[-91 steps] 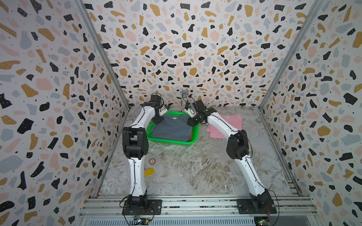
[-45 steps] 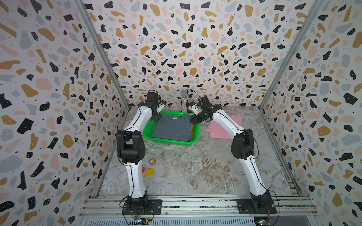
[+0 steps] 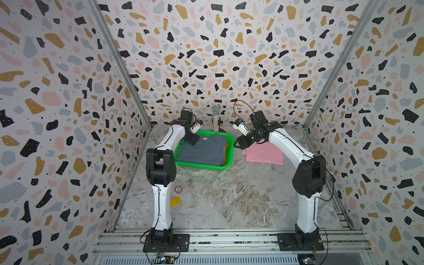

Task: Put the folded t-shirts into the basket
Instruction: Place the T-shirt in the bin.

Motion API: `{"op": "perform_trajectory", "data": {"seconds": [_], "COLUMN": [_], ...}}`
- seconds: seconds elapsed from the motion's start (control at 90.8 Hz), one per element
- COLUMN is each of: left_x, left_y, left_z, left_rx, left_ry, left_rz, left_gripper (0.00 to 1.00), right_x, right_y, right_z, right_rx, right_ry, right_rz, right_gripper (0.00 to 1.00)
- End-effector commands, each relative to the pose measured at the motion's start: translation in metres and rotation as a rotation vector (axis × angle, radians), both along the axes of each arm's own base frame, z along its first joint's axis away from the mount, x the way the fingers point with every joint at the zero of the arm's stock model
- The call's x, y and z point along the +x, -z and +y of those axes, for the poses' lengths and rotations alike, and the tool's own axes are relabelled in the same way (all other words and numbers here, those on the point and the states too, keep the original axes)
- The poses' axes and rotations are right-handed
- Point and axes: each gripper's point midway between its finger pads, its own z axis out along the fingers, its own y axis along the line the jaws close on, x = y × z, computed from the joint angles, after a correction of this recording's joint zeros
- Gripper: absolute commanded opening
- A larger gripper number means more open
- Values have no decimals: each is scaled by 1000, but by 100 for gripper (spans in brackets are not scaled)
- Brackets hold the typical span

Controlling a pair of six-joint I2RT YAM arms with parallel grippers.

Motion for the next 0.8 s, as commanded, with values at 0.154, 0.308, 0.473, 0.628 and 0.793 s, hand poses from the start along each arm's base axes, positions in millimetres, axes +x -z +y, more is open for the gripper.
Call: {"op": "perform_trajectory", "data": {"seconds": [0.154, 0.308, 0.473, 0.628, 0.793], "left_x": [-1, -7, -24, -57, -99], "left_y": [18, -10, -56, -85, -105], "left_z": [4, -1, -11, -19, -24], "left_rx": [5, -47, -135, -205, -263], "left_ry": [-38, -64, -52, -24, 9], "left_rz": [47, 21, -34, -57, -70], "left_gripper": [67, 68, 73, 82, 90], "right_x": [-25, -24, -12, 0, -5], "right_y": [12, 39, 58, 80, 103], "right_z": [-76, -109, -129, -137, -127], "right_rx": [-219, -374, -493, -581, -562], "right_ry": [31, 77, 105, 78, -32], "right_rz": [-89, -93, -108, -115, -81], "right_gripper": [72, 74, 76, 76, 76]}}
